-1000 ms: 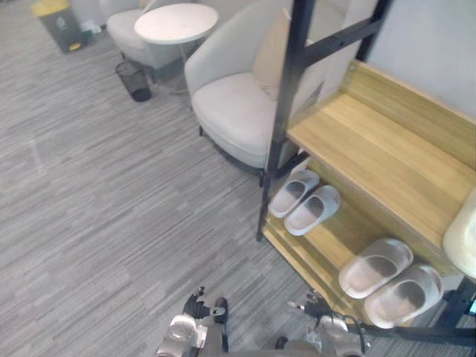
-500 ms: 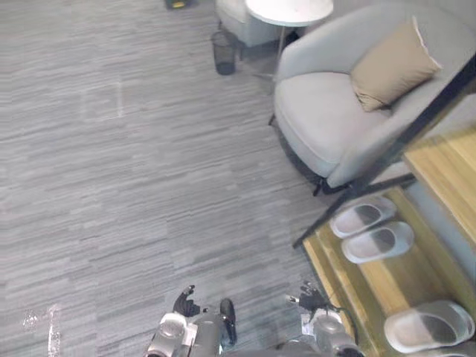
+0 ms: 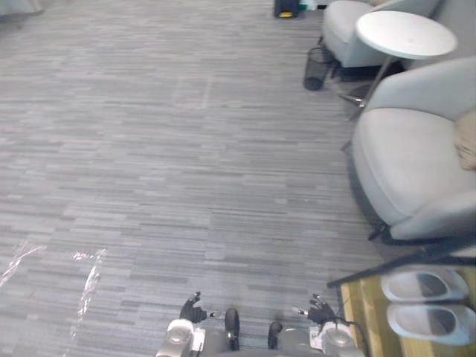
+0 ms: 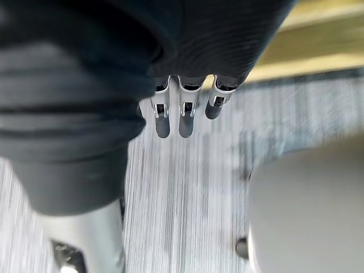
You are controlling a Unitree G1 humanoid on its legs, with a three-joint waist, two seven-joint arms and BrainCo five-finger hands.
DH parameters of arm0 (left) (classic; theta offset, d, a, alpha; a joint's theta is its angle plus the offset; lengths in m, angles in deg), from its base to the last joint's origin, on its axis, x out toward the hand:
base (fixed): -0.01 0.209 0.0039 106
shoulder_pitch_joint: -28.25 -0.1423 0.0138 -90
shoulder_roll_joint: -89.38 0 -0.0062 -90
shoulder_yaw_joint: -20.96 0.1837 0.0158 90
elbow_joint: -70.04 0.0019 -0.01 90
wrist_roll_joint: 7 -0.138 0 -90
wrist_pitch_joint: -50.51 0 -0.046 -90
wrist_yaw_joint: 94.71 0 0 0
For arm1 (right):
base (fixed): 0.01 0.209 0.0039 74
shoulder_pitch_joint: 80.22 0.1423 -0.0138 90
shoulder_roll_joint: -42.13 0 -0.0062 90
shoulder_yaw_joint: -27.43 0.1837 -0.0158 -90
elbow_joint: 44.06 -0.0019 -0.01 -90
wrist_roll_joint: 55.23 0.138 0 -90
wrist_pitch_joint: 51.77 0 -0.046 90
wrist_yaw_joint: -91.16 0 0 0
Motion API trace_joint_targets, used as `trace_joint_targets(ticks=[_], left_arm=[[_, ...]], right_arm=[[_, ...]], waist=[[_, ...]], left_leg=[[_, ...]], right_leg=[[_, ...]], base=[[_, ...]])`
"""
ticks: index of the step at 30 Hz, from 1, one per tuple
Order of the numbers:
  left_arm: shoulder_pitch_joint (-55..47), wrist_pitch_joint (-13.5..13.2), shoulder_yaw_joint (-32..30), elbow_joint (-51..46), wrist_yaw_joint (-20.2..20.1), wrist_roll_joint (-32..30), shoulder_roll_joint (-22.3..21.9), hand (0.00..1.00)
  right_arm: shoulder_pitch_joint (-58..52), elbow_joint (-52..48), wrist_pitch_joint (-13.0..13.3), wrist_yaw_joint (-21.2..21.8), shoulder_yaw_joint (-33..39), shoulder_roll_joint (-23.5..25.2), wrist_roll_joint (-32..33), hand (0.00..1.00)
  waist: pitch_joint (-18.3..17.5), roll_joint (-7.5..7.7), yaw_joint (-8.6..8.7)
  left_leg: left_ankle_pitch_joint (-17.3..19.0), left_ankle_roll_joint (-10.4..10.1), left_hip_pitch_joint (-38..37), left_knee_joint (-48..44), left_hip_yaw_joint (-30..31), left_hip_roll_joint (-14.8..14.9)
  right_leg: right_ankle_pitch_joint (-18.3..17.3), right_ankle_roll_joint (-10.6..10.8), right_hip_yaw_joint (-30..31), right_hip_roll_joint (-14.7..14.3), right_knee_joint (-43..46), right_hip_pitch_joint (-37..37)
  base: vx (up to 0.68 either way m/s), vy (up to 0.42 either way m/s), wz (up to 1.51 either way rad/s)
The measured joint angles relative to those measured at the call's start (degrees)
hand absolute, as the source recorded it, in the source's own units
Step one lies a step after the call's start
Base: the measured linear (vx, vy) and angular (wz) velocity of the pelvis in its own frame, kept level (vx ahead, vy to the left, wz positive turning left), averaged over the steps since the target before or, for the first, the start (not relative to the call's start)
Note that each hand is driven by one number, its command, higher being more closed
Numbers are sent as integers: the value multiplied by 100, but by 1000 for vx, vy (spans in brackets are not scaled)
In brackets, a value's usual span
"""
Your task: Organize the slippers on the shoe rack
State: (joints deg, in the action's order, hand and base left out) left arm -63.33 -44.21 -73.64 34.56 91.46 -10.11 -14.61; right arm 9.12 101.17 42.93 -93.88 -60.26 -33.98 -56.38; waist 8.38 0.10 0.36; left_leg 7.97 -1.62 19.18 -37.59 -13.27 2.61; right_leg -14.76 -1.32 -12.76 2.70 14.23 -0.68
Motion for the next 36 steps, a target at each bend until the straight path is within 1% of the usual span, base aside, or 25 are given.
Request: trace_joint_targets(ticks=[2,4,6,7,8,10,12,14,15,17,18,20,21,22,23,24,25,27,28,30,31,32,34,35,36], left_arm=[[28,-3,-13,-104,17,50,47,0],[95,3,-1,-90,9,55,44,0],[133,2,33,-84,6,55,47,0],[131,-1,164,-44,4,54,55,0],[247,2,231,87,-7,74,65,0],[253,5,224,135,-13,100,134,0],[227,9,219,147,-19,106,138,0],[160,31,243,250,-15,113,190,0],[111,40,360,257,-7,117,247,0],[100,38,358,253,-5,125,243,0],[157,36,345,249,-3,182,243,0],[233,36,344,250,-3,221,230,0],[275,33,348,250,-4,218,211,0],[283,34,348,250,-5,218,209,0],[288,32,353,264,-7,213,200,0],[289,32,355,307,-12,200,178,0],[277,10,353,355,-24,162,132,0],[334,8,346,380,-47,87,94,0],[275,4,280,347,-43,75,-56,0],[182,10,42,299,-38,51,-124,0],[101,6,-163,102,-27,43,-291,0],[3,16,-272,4,-22,34,-283,0],[-65,29,-340,-161,-9,48,-240,0],[-91,13,-347,-286,9,58,-176,0],[-145,6,-395,-309,9,67,-177,0]], right_arm=[[6,-238,11,3,-24,147,5,0],[50,-239,4,3,-24,176,5,0],[72,-198,5,4,-20,115,5,0],[85,-183,12,1,-19,27,5,0],[101,-61,5,3,-23,-31,-2,0],[106,19,-1,24,-19,-15,-4,0],[145,24,0,59,-26,-6,-20,0],[176,43,7,64,-46,18,-115,0],[168,51,5,64,-90,16,-121,0],[121,52,9,67,-172,6,-121,0],[130,28,25,73,-280,-3,-123,0],[188,16,54,73,-287,-16,-123,0],[222,18,60,68,-285,-32,-119,0],[248,19,62,67,-284,-31,-119,0],[263,38,63,64,-271,-32,-119,0],[233,62,60,63,-255,-52,-120,0],[221,103,40,60,-238,-69,-121,0],[323,182,33,60,-101,-71,-100,0],[294,84,47,58,41,-94,-113,0],[108,-92,29,60,-44,-36,-118,0],[53,-226,15,61,-43,-82,-115,0],[58,-257,5,61,-84,-8,-107,0],[37,-262,-14,66,-124,146,-106,0],[-24,-254,-31,69,-141,198,-99,0],[-12,-207,-38,81,-140,221,-97,0]], waist=[[-28,102,-41],[29,66,-44],[40,105,-46],[4,-4,-60],[-1,142,-43],[-11,175,-50],[-3,169,-86],[35,216,-21],[51,229,11],[79,203,43],[98,165,62],[125,133,102],[157,125,173],[170,148,199],[184,207,255],[148,209,320],[48,103,303],[105,85,308],[107,65,346],[68,13,371],[24,-223,217],[28,-270,100],[83,-165,47],[41,-55,-56],[8,-56,-94]], left_leg=[[256,127,178,-609,-407,262],[616,119,313,-373,-378,396],[434,-10,380,710,-307,342],[-400,35,366,1639,-165,263],[-446,268,209,1876,-189,-31],[-169,401,246,1686,-191,-138],[145,441,97,1527,-263,-140],[319,444,-597,1835,-347,-273],[358,429,-1183,2129,-349,-356],[366,423,-1662,2487,-328,-356],[390,431,-1937,2731,-302,-311],[527,395,-2127,2890,-205,-192],[640,290,-2271,2977,-115,-95],[668,245,-2347,3031,-86,-83],[736,133,-2583,3205,3,-79],[787,38,-2709,3311,105,-40],[760,-146,-2804,3409,185,174],[569,-334,-2810,3220,478,188],[539,-429,-2743,2443,664,171],[635,-570,-2156,729,743,324],[551,-630,-1430,-976,690,746],[525,-521,-1023,-2009,458,1067],[556,-347,-742,-2524,242,1245],[634,-281,-407,-2440,5,1285],[806,-220,-179,-1982,-126,1231]], right_leg=[[-49,-26,-131,-10,-391,-338],[-46,-23,-199,-6,-559,-532],[-68,13,-196,85,-685,-599],[-145,176,-170,113,-728,-651],[-61,403,-90,343,-799,-679],[26,507,219,457,-636,-662],[-57,644,517,550,436,-298],[47,967,790,791,2780,559],[-60,819,800,800,3806,994],[-179,613,659,698,3928,1279],[-259,481,507,544,3606,1566],[-251,463,377,266,2661,1897],[72,485,380,45,1441,2014],[247,489,386,6,1006,2024],[1100,412,392,-7,101,2058],[1605,395,389,-36,-33,2036],[1398,-35,353,-242,164,2037],[1040,-174,266,-124,999,2281],[678,-64,171,-26,1691,2439],[399,-194,44,-30,999,1771],[317,-292,49,-355,706,1354],[124,-438,151,-513,556,965],[-51,-468,316,-554,396,515],[-148,-436,574,-545,111,70],[-124,-392,741,-481,-89,-192]], base=[[324,7,26],[229,56,20],[206,90,6],[375,174,26],[399,185,31],[441,229,24],[395,204,-11],[434,178,-17],[466,147,-2],[386,59,0],[302,15,-1],[371,-76,13],[399,-132,25],[378,-138,33],[338,-120,33],[618,-209,24],[448,-151,9],[648,-283,10],[745,-378,48],[427,-192,43],[418,-85,-23],[643,-103,-38],[528,-29,-41],[612,29,-80],[512,37,-76]])
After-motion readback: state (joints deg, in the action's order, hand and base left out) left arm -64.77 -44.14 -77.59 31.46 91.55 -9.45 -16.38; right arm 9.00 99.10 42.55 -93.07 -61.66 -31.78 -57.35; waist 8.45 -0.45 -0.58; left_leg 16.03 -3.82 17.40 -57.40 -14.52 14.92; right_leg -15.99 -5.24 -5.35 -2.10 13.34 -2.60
